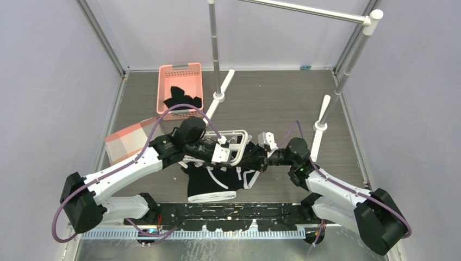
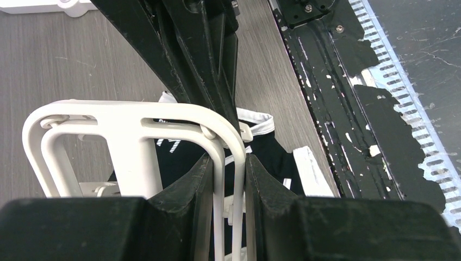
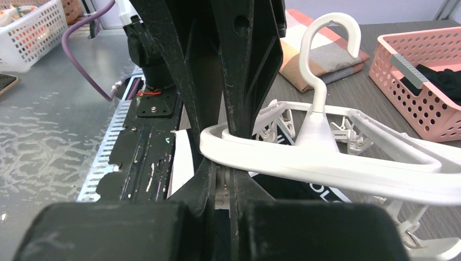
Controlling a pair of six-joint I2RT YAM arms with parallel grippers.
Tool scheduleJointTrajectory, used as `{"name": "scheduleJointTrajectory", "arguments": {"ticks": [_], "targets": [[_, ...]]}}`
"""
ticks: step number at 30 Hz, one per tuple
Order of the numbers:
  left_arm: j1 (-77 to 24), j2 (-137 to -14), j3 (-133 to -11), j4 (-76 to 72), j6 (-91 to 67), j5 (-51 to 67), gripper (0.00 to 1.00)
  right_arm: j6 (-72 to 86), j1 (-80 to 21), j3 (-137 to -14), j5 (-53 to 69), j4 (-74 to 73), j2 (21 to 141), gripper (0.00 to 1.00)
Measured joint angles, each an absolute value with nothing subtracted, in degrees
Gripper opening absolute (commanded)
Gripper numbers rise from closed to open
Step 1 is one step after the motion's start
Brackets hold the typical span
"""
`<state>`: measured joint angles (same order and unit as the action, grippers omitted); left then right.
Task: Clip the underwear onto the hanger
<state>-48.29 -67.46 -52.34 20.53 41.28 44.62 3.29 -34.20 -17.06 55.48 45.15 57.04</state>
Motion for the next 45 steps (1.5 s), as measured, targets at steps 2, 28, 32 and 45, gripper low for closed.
{"name": "scheduleJointTrajectory", "arguments": {"ticks": [2,28,32,45], "targets": [[-48.29,-67.46,-52.34,20.47,41.23,44.58,0.00,2.87,-34.37,-17.06,54.48,43.62,55.94,0.01],[-48.27,-60.51,-50.76,10.94,24.53,35.66,0.62,0.75,-35.05,-17.91,39.11,34.09,54.00,0.01],[-48.34,-55.11,-47.55,7.66,16.69,31.03,0.61,0.73,-35.09,-19.18,35.59,33.56,56.03,0.01],[-66.67,-51.94,-31.46,1.52,-1.93,6.81,0.68,0.10,-34.89,-23.35,29.26,31.44,61.45,0.01]]}}
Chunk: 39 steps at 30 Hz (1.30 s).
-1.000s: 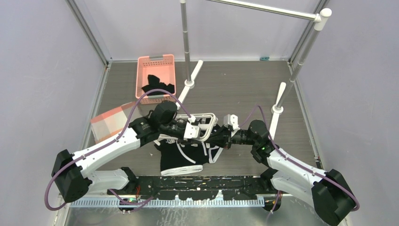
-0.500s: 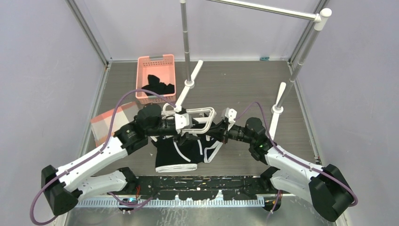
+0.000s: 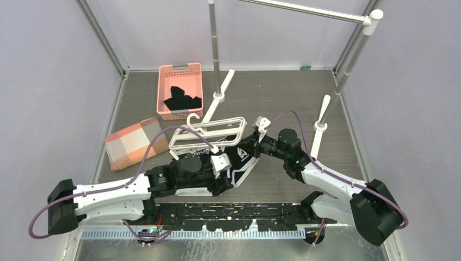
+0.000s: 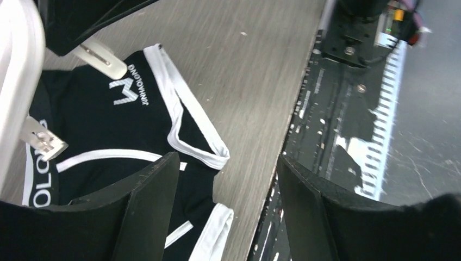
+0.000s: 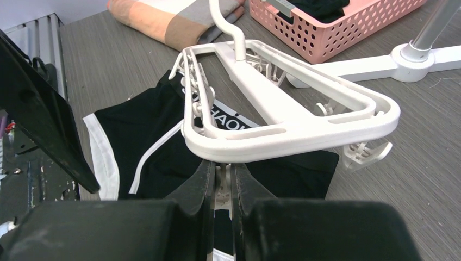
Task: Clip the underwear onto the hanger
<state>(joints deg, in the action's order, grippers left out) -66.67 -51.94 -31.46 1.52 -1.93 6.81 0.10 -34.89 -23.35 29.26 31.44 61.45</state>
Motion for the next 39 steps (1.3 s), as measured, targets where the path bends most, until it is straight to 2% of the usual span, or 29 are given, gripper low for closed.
{"name": "scheduleJointTrajectory", "arguments": {"ticks": [7,21,27,39], "targets": [[-68.18,-61.69,-31.31,-5.72,-6.00,-6.92,0.72,-1.41,-33.65,-26.68,30.06,31.11,66.59,0.01],[-68.20,-80.51,-35.31,-13.32,-6.61,-14.85,0.74,-1.72,-33.52,-26.83,29.87,30.87,67.00,0.01],[-68.20,-87.61,-38.46,-14.22,-7.07,-14.57,0.59,-1.87,-33.52,-26.83,29.89,30.50,66.87,0.01],[-71.09,-88.05,-35.03,-14.17,-9.89,-12.51,0.29,-2.98,-33.52,-26.83,29.89,27.62,64.62,0.01]]}}
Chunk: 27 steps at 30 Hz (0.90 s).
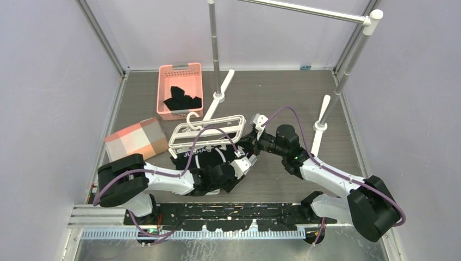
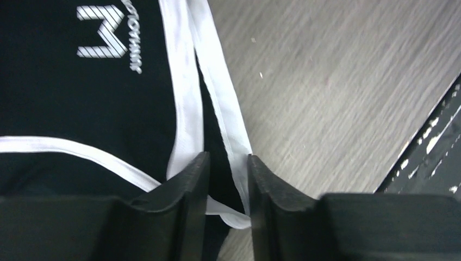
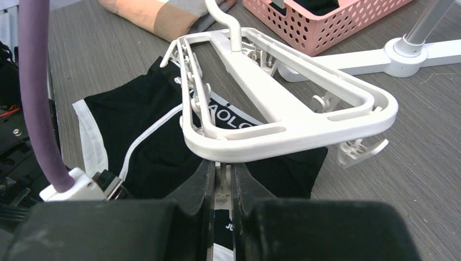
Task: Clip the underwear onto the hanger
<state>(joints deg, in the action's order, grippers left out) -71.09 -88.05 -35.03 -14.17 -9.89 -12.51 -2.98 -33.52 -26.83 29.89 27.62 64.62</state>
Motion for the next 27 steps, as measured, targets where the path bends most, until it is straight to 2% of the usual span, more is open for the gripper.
{"name": "scheduleJointTrajectory", "arguments": {"ticks": [3,6,19,20,21,22,23,27], "targets": [[-72.05,-87.92,-33.91,-14.04,-10.26,-12.16,0.19,-3.01,-33.52,-26.83,29.93,27.57,64.49,0.01],[-72.75,-87.26,-33.80,-13.26,-10.26,-11.90,0.02,-3.01,-33.52,-26.83,29.98,27.55,64.47,0.01],[-83.50,-82.63,-34.70,-2.72,-3.73,-2.68,0.00,-3.29,-33.52,-27.14,30.57,26.89,63.90,0.01],[-84.44,-81.47,-34.68,-1.39,-3.49,-1.58,0.03,-3.36,-33.52,-27.11,30.61,26.65,63.81,0.01],[-85.08,-80.16,-34.68,-0.27,-3.36,-0.73,0.10,-3.38,-33.52,-27.14,30.63,26.41,63.70,0.01],[-85.78,-78.54,-34.54,0.62,-3.36,0.16,0.22,-3.40,-33.52,-27.14,30.68,26.15,63.59,0.01],[-86.24,-76.29,-34.20,1.39,-3.36,0.89,0.29,-3.42,-33.52,-27.14,30.72,25.93,63.48,0.01],[-86.35,-65.73,-32.34,3.22,-3.38,0.71,0.46,-3.60,-33.52,-27.14,30.76,25.45,63.33,0.01]]}}
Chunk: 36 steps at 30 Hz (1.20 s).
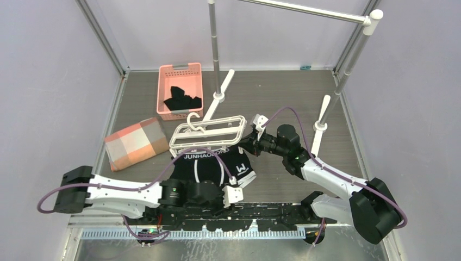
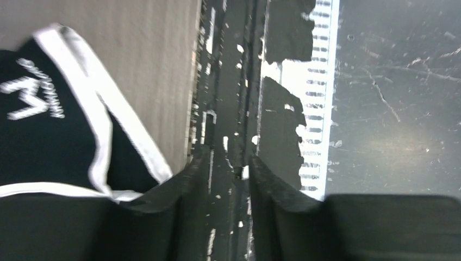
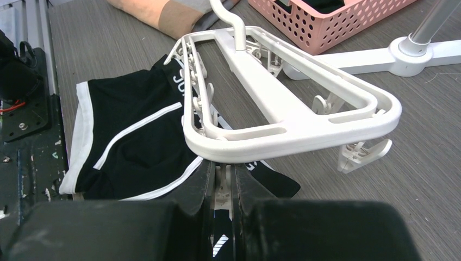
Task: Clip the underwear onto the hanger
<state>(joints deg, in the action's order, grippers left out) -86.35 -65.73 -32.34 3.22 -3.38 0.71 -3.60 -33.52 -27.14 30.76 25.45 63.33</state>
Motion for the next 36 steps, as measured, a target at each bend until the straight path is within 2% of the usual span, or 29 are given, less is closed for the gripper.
{"name": "scheduleJointTrajectory", "arguments": {"ticks": [3,6,9,15,24,31,36], "targets": [[-85.86,-59.13,-31.22,3.22,-3.33,-2.74,0.52,-3.79,-33.52,-27.16,30.74,25.04,63.35,0.01],[-83.90,-57.47,-31.18,2.22,-3.36,-5.15,0.58,-3.81,-33.52,-28.03,30.35,24.25,63.42,0.01],[-79.94,-58.85,-31.18,0.58,-3.66,-7.81,0.66,-3.79,-33.52,-29.91,29.61,23.99,64.55,0.01],[-74.89,-66.67,-32.03,-3.53,-4.58,-15.73,0.73,-3.49,-33.52,-34.22,27.03,23.59,69.65,0.01],[-72.62,-84.86,-42.24,-5.87,-5.34,-23.05,0.75,-2.85,-33.52,-35.73,25.54,22.50,71.29,0.01],[-72.31,-90.30,-44.25,-6.46,-9.10,-24.75,0.75,-2.87,-33.52,-35.79,25.52,21.50,70.67,0.01],[-72.25,-93.27,-44.29,-5.58,-12.45,-24.49,0.70,-2.94,-33.52,-35.79,25.52,20.91,69.19,0.01]]}}
